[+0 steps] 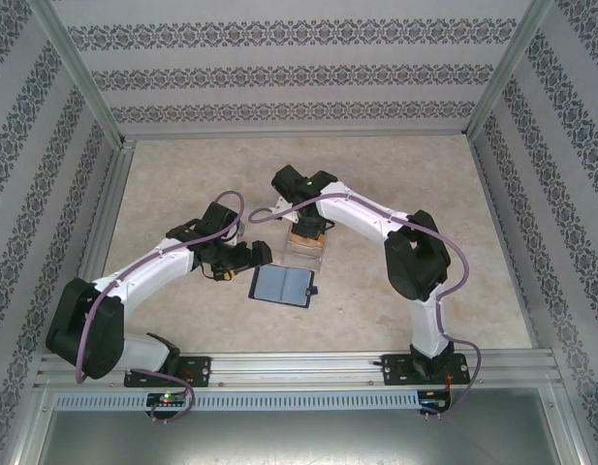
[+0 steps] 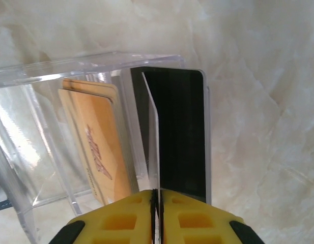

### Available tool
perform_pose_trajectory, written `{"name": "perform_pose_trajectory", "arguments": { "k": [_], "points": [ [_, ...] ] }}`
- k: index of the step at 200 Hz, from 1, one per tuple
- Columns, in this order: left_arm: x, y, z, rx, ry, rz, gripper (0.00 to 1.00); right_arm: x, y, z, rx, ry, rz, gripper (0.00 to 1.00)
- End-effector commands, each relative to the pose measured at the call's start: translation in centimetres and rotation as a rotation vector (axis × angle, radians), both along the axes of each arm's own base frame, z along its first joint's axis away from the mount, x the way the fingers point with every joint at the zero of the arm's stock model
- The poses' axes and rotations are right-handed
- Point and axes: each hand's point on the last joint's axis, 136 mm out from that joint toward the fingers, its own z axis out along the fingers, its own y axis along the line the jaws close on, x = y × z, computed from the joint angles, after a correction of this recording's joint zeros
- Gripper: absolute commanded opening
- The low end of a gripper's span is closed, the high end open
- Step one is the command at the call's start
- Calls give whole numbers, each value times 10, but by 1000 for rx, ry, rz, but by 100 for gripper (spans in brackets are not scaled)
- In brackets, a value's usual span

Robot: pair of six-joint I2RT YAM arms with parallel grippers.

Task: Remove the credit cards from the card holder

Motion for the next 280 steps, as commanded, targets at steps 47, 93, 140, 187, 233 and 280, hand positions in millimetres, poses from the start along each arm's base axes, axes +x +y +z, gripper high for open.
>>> {"name": "perform_pose_trajectory", "arguments": {
  "k": [47,93,140,187,233,280],
  "points": [
    [-6,4,-8,7,35,5,100,10,-4,2,-58,-70,-4,22],
    [-8,5,-9,8,39,4,100,18,-12,2,-87,-107,-34,24],
    [-9,4,-8,0,38,6,100,19,-12,25,3,-157,-109,24],
    [-6,-8,-6,-69,29,-16,89,-19,-1,64,321,-96,-305,24],
    [-6,-24,-12,-147,55,-50,73,-81,10,39,592,94,-545,14],
    [-10,-35,-25,-147,90,-92,66,-133,29,-18,589,214,-638,11]
  ]
}}
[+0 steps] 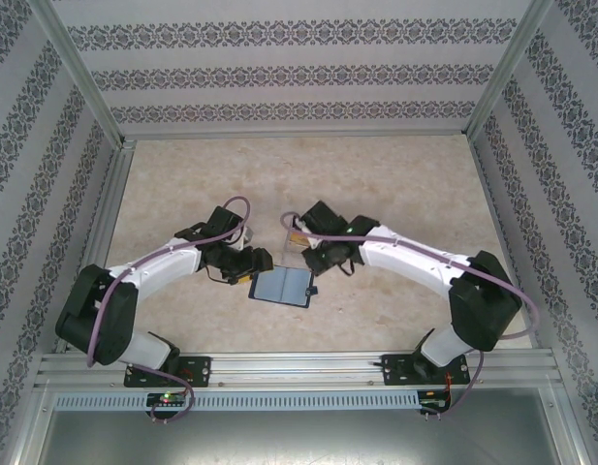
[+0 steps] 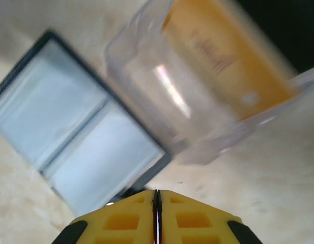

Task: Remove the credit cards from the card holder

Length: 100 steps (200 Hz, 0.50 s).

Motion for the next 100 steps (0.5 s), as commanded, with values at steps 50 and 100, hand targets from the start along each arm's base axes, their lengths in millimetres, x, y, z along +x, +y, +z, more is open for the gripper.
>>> {"name": "perform_pose_trajectory", "arguments": {
  "k": [50,100],
  "points": [
    [-10,-16,-25,10,49,-72,65,-29,23,-57,75,149,-172,10],
    [-15,-27,-34,-11,76,-109,65,-37,19,-85,33,219,-218,10]
  ]
}}
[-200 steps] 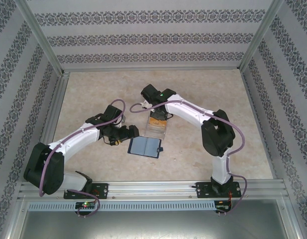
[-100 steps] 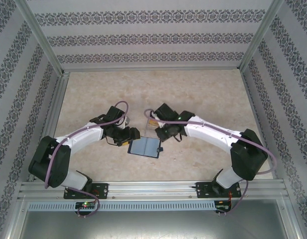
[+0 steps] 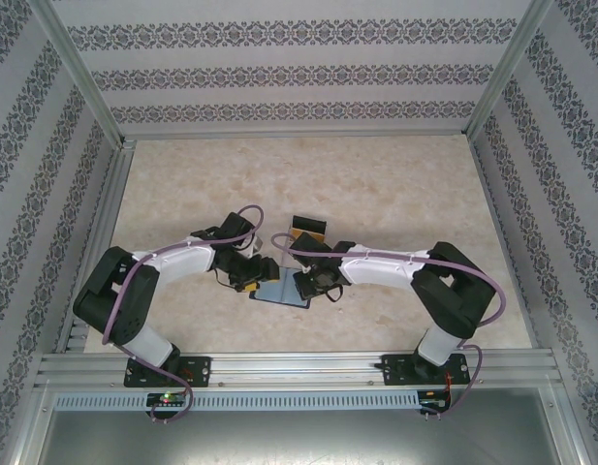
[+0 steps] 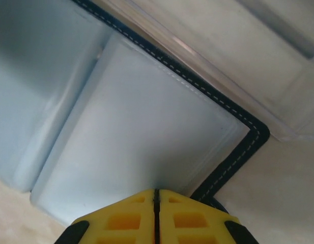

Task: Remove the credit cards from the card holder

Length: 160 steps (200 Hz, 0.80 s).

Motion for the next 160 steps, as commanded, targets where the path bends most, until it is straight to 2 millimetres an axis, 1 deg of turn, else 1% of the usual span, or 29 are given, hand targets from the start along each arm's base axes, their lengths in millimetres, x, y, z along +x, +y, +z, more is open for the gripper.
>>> {"name": "perform_pose_trajectory", "arguments": {
  "k": [1,27,35,68,88,135,160],
  "points": [
    [-2,-12,-3,-29,-7,-48,65,-7,1,-16,-3,56,-40,10],
    [-3,-19,-2,-59,-12,-67,67,-10,3,-23,9,80,-52,10],
    [-4,-22,0,-71,-15,-74,69,-11,2,-24,7,85,-55,10],
    [-3,-27,9,-99,-42,-91,71,-11,2,-24,6,83,-56,10],
    [-1,-29,18,-113,-69,-91,71,-11,1,-23,4,80,-59,10],
    [5,-33,50,-154,-146,-91,70,-7,-5,-19,19,64,-88,10],
    [7,-34,61,-175,-168,-93,70,-6,-6,-18,20,64,-91,11]
  ]
}}
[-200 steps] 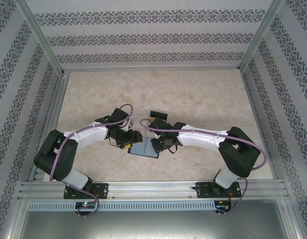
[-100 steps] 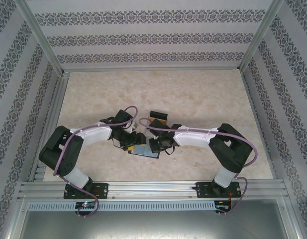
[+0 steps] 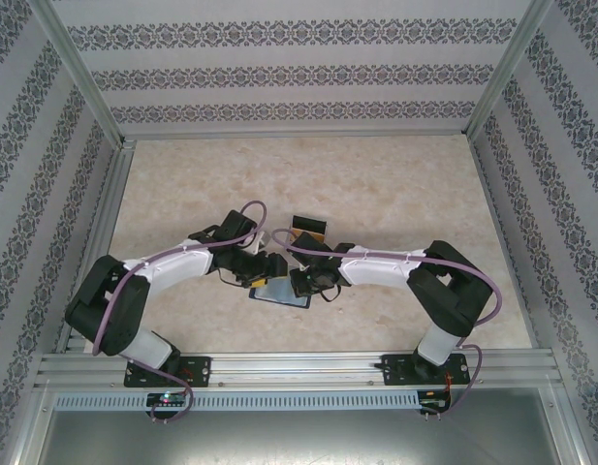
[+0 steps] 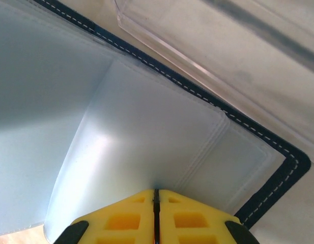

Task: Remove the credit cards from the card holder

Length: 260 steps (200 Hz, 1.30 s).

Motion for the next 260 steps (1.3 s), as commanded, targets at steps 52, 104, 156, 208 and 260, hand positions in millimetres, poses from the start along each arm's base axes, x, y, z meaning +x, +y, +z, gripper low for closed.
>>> {"name": "perform_pose_trajectory", "arguments": {
  "k": [52,104,156,208,260],
  "points": [
    [4,-10,25,-53,-62,-28,70,-5,-28,-4,-68,14,-60,13],
    [6,13,0,73,-28,51,69,-4,-40,14,-47,-29,-119,23],
    [1,21,-25,120,36,60,67,-3,-30,7,44,22,-185,33],
    [-7,22,-48,142,103,39,65,-1,-18,-7,77,82,-206,37],
    [-9,19,-53,129,123,31,64,7,21,11,279,77,-185,37]
  ]
}}
